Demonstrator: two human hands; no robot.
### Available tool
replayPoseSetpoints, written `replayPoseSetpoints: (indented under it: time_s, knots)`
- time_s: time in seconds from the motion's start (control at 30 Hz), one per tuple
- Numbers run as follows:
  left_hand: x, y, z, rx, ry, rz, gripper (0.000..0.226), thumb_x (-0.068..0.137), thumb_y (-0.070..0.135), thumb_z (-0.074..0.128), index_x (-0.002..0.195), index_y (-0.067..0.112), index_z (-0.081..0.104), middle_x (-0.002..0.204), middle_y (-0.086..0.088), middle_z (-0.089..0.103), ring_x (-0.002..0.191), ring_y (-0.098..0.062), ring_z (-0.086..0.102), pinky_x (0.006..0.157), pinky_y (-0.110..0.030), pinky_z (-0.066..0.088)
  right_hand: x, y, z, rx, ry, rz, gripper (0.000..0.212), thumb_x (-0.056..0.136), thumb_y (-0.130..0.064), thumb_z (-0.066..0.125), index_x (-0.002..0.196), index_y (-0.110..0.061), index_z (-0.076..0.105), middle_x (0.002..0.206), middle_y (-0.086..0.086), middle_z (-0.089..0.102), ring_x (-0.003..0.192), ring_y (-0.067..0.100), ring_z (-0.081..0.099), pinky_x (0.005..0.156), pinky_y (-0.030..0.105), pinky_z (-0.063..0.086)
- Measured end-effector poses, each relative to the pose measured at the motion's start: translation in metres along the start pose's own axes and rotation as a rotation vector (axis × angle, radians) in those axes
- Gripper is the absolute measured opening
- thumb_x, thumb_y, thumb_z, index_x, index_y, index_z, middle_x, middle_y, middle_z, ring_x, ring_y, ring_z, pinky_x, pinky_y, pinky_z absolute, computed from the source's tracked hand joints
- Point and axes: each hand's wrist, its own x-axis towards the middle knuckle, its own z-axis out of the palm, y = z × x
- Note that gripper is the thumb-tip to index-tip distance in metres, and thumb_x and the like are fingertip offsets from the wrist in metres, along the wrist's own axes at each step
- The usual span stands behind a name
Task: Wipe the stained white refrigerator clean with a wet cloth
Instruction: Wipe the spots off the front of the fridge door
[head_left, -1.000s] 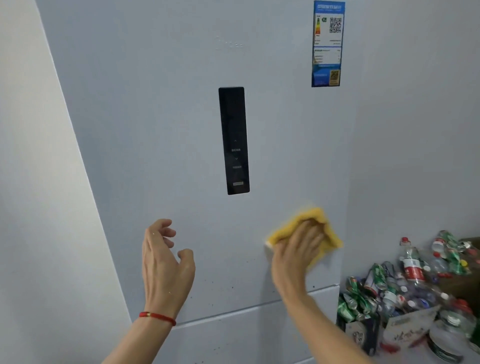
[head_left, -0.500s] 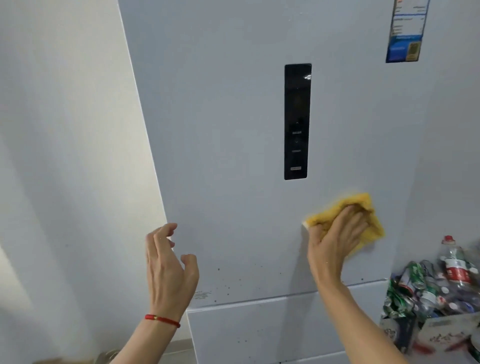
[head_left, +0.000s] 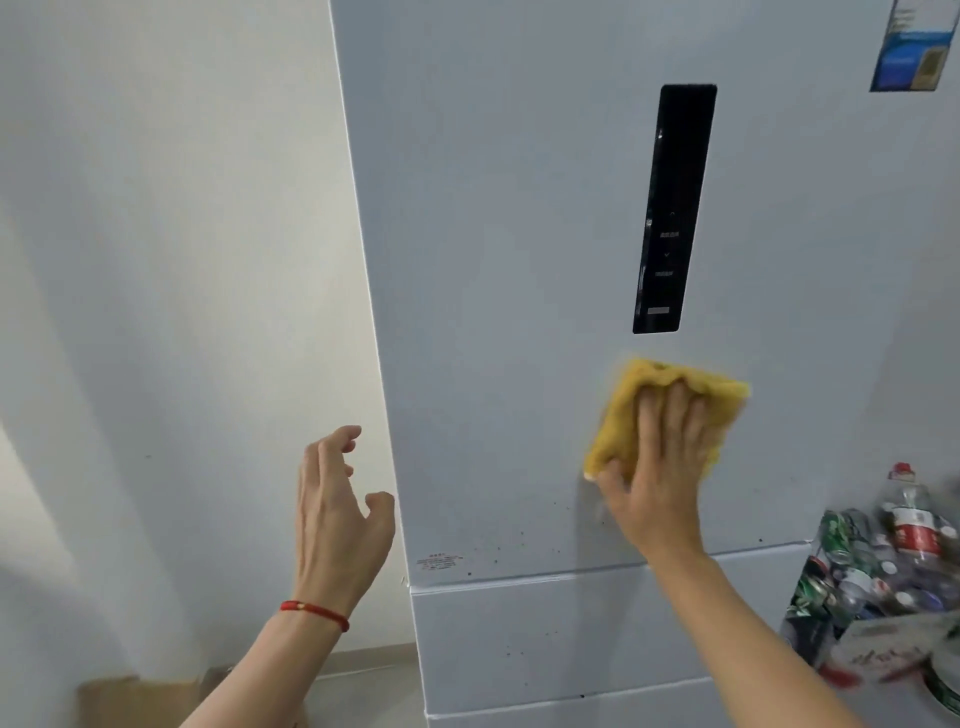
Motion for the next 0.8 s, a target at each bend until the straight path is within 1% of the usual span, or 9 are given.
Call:
replayPoseSetpoints:
  time_s: [0.13,0.2,0.27,0.37,0.43,0.5,0.57,0.67,0.8]
  knots:
    - [-0.003,0.002,0.001,-0.023,-0.075,-0.028,0.071,0.080,-0.008,0.061,0.144,0.020,0.045,0.122,0.004,0.049,0.097,-0.015,0.048,0.087,-0.036,0.046,0.028,-0.016,-0.003,0.268,0.172,0.690,0.087,0.085,-0.032,0.032,0.165,-0.008,0.005,0.172,0.018,-0.005,0.158,0.042,-0.008,0.124,0.064,0.000]
    - [-0.005,0.003,0.002,-0.028,-0.089,-0.044,0.070,0.082,-0.007,0.060,0.145,0.018,0.045,0.123,0.004,0.050,0.097,-0.015,0.048,0.086,-0.035,0.047,0.036,-0.067,0.006,0.230,0.192,0.767,0.086,0.086,-0.035,0.030,0.164,-0.005,0.009,0.171,0.021,0.002,0.157,0.047,-0.003,0.123,0.065,0.003]
    - [-0.004,0.003,0.004,-0.035,-0.075,-0.073,0.068,0.084,-0.007,0.059,0.147,0.014,0.046,0.125,0.002,0.051,0.098,-0.016,0.050,0.087,-0.035,0.047,0.012,-0.124,0.027,0.122,0.076,0.449,0.082,0.091,-0.034,0.036,0.164,-0.007,0.012,0.171,0.022,0.003,0.156,0.050,-0.004,0.122,0.068,-0.002]
    - [-0.003,-0.001,0.006,-0.055,-0.051,-0.102,0.062,0.090,-0.003,0.058,0.149,0.012,0.046,0.125,0.000,0.053,0.099,-0.019,0.053,0.088,-0.035,0.047,-0.048,-0.178,0.058,-0.073,-0.163,-0.283,0.085,0.091,-0.029,0.057,0.166,-0.020,0.017,0.173,0.010,0.004,0.158,0.044,0.000,0.121,0.071,0.003]
    - [-0.006,-0.005,0.007,-0.042,-0.071,-0.104,0.059,0.093,0.002,0.058,0.150,0.013,0.047,0.126,-0.001,0.054,0.098,-0.021,0.056,0.089,-0.034,0.047,-0.060,-0.163,0.063,-0.133,-0.269,-0.647,0.089,0.086,-0.022,0.064,0.165,-0.027,0.021,0.173,-0.003,0.014,0.160,0.033,0.009,0.126,0.063,0.007]
    - [-0.013,-0.009,0.008,-0.026,-0.098,-0.146,0.062,0.092,0.001,0.059,0.150,0.015,0.046,0.129,-0.002,0.054,0.097,-0.019,0.055,0.088,-0.030,0.043,-0.054,-0.121,0.055,-0.196,-0.260,-0.814,0.086,0.086,-0.019,0.060,0.164,-0.032,0.025,0.169,-0.010,0.026,0.157,0.026,0.023,0.128,0.055,0.011]
    - [-0.025,-0.009,0.010,-0.022,-0.115,-0.208,0.066,0.089,-0.003,0.059,0.151,0.018,0.045,0.129,-0.001,0.053,0.098,-0.017,0.053,0.088,-0.028,0.040,-0.053,-0.065,0.041,-0.199,-0.206,-0.662,0.091,0.082,-0.022,0.065,0.164,-0.033,0.025,0.170,-0.008,0.026,0.155,0.029,0.025,0.126,0.058,0.014]
    - [-0.039,-0.007,0.008,-0.020,-0.148,-0.239,0.067,0.089,-0.003,0.058,0.150,0.021,0.045,0.126,0.002,0.053,0.099,-0.016,0.054,0.083,-0.019,0.038,-0.062,0.009,0.016,-0.127,-0.101,-0.151,0.095,0.086,-0.029,0.060,0.166,-0.024,0.010,0.174,0.004,0.002,0.159,0.040,0.003,0.124,0.067,0.008]
    - [-0.045,-0.006,0.002,-0.060,-0.169,-0.307,0.064,0.090,-0.002,0.056,0.148,0.025,0.049,0.123,0.007,0.059,0.098,-0.012,0.057,0.077,-0.015,0.042,-0.057,0.012,0.017,0.114,0.022,0.495,0.085,0.093,-0.026,0.049,0.164,-0.003,0.008,0.171,0.023,-0.002,0.157,0.045,-0.002,0.126,0.062,0.004]
